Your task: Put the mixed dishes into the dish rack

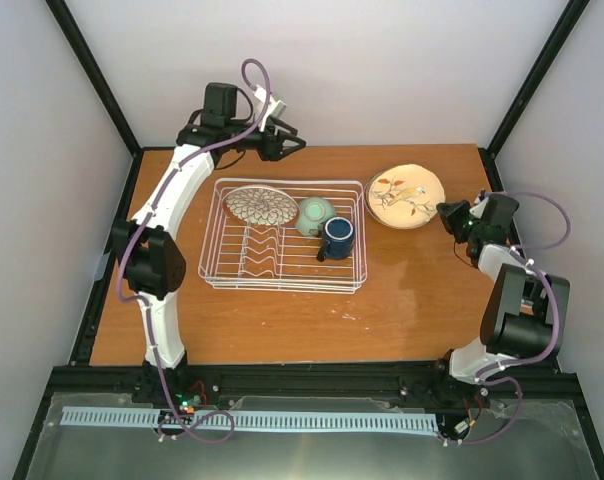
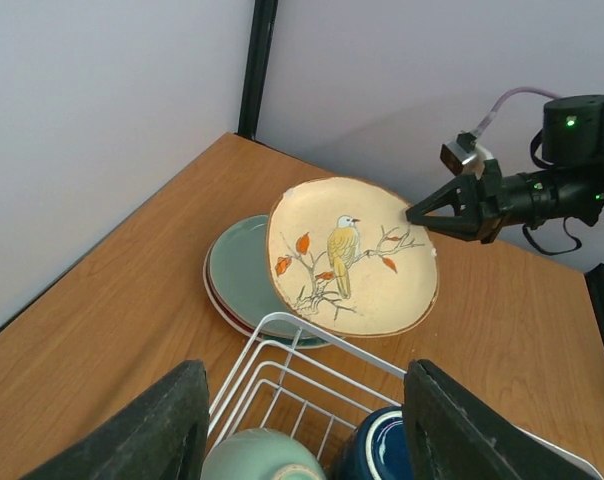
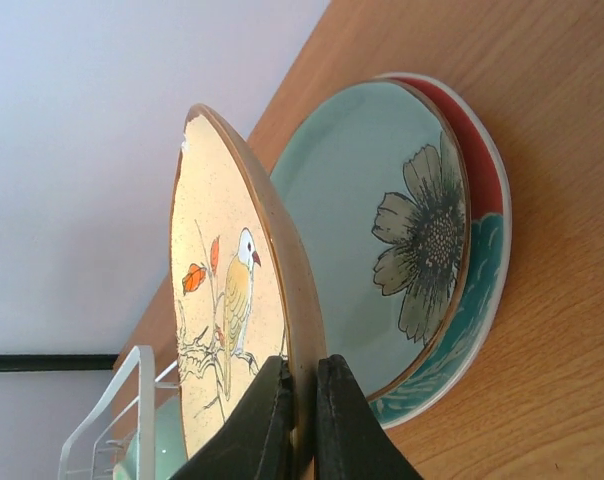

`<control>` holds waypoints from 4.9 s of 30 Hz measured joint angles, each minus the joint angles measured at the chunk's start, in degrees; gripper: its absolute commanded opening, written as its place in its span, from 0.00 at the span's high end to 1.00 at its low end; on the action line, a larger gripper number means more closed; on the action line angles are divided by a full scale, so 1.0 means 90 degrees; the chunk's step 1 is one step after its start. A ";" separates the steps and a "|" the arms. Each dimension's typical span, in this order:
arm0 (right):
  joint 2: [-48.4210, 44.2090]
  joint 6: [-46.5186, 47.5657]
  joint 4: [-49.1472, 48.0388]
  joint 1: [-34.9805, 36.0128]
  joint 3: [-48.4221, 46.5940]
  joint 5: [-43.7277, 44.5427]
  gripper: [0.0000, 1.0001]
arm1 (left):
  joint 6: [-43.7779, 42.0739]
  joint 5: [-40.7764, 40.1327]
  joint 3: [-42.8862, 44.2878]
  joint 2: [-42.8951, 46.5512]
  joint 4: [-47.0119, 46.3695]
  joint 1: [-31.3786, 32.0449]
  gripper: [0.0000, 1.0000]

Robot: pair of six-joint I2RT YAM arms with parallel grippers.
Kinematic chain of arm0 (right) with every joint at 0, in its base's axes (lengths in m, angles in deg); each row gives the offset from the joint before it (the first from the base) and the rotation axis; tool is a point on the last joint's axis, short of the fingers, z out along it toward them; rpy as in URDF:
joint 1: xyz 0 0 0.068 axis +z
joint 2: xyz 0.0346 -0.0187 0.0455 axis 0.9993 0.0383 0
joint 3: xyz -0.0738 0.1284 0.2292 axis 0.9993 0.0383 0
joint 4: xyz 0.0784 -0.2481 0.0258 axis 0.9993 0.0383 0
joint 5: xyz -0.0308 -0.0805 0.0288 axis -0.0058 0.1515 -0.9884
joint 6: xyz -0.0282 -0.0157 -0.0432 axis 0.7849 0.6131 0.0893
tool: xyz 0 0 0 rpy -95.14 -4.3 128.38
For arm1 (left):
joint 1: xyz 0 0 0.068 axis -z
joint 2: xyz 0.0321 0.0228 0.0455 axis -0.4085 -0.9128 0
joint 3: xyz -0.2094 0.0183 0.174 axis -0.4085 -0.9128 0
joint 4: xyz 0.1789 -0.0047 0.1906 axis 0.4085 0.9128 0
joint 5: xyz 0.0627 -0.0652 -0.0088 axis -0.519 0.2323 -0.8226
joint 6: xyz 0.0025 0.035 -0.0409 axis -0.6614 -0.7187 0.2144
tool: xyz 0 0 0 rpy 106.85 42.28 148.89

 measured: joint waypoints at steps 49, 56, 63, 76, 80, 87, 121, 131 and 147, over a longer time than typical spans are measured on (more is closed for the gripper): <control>-0.1547 -0.1608 -0.1579 -0.0180 0.1015 -0.1474 0.97 | 0.1120 0.1377 0.1083 -0.2013 -0.0090 0.1299 0.43; -0.1554 -0.1649 -0.1617 -0.0002 0.1015 -0.1464 0.97 | 0.1365 0.1518 0.1156 -0.2205 -0.0342 0.1596 0.43; -0.1557 -0.1664 -0.1642 0.0211 0.1013 -0.1360 0.97 | 0.1666 0.1574 0.1161 -0.2375 -0.0554 0.1617 0.59; -0.1394 -0.0942 -0.1970 0.0801 0.0721 -0.1137 0.97 | 0.2625 0.1173 0.1166 -0.2494 -0.0583 0.1304 0.99; -0.1163 -0.0848 -0.1977 0.0923 0.0602 -0.1010 0.97 | 0.2669 0.1071 0.1166 -0.2499 -0.0588 0.1256 0.99; -0.0833 -0.0661 -0.1965 0.1120 0.0386 -0.0811 0.97 | 0.2681 0.0862 0.1166 -0.2499 -0.0578 0.1166 0.99; -0.0986 0.0590 0.0017 0.1596 -0.0146 -0.0702 0.59 | 0.1083 -0.1705 -0.0153 -0.0442 -0.0342 0.1678 0.99; -0.1304 0.0923 0.0056 0.1583 -0.0146 -0.0639 0.56 | 0.0707 -0.2788 -0.1103 0.0860 -0.0488 0.1637 0.99; -0.1144 0.1107 -0.0112 0.1384 -0.0143 -0.0595 0.56 | -0.0449 -0.3439 -0.5396 0.4415 -0.2030 0.0947 0.99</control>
